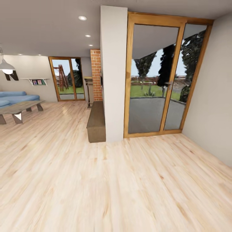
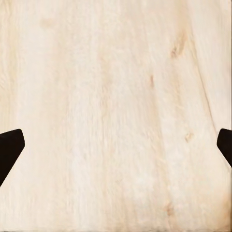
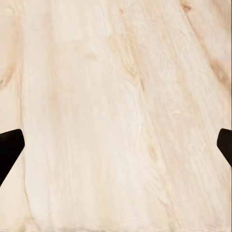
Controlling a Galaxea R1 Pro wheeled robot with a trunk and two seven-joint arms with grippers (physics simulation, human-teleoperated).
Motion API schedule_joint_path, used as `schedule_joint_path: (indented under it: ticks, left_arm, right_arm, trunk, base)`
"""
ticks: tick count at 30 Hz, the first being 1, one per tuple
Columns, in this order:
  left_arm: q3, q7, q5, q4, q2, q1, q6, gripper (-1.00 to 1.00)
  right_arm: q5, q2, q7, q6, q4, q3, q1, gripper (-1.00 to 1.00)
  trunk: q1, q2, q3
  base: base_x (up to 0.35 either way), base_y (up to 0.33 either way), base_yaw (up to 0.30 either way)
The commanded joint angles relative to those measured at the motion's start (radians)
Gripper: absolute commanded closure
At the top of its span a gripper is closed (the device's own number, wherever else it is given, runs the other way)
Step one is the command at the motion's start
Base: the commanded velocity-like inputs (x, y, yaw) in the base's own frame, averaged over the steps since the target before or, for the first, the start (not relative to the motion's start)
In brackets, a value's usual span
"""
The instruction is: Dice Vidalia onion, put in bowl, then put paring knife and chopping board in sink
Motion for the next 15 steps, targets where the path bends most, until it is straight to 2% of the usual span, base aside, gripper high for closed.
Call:
schedule_joint_path:
  ticks: [1, 5, 10, 15]
  left_arm:
    - [0.001, 0.0, 0.002, -0.001, 0.0, 0.0, -0.002, -1.0]
    - [0.001, 0.0, 0.002, -0.001, 0.001, 0.0, -0.002, -1.0]
    - [0.001, 0.0, 0.002, 0.0, 0.002, 0.0, -0.001, -1.0]
    - [0.001, 0.0, 0.001, 0.0, 0.002, 0.0, -0.002, -1.0]
  right_arm:
    - [-0.001, 0.0, -0.002, -0.003, 0.001, 0.0, -0.001, -1.0]
    - [-0.001, 0.0, -0.002, -0.003, 0.001, 0.0, -0.001, -1.0]
    - [-0.001, 0.0, -0.002, -0.003, 0.001, 0.0, -0.001, -1.0]
    - [-0.001, 0.0, -0.002, -0.003, 0.001, 0.0, -0.001, -1.0]
  trunk:
    - [-0.001, -0.001, -0.001]
    - [-0.001, -0.001, -0.001]
    - [-0.001, -0.001, -0.001]
    - [-0.001, -0.001, -0.003]
  base:
    - [-0.338, 0.0, -0.279]
    - [-0.334, -0.058, -0.279]
    - [-0.287, -0.184, -0.279]
    - [-0.139, -0.202, -0.279]
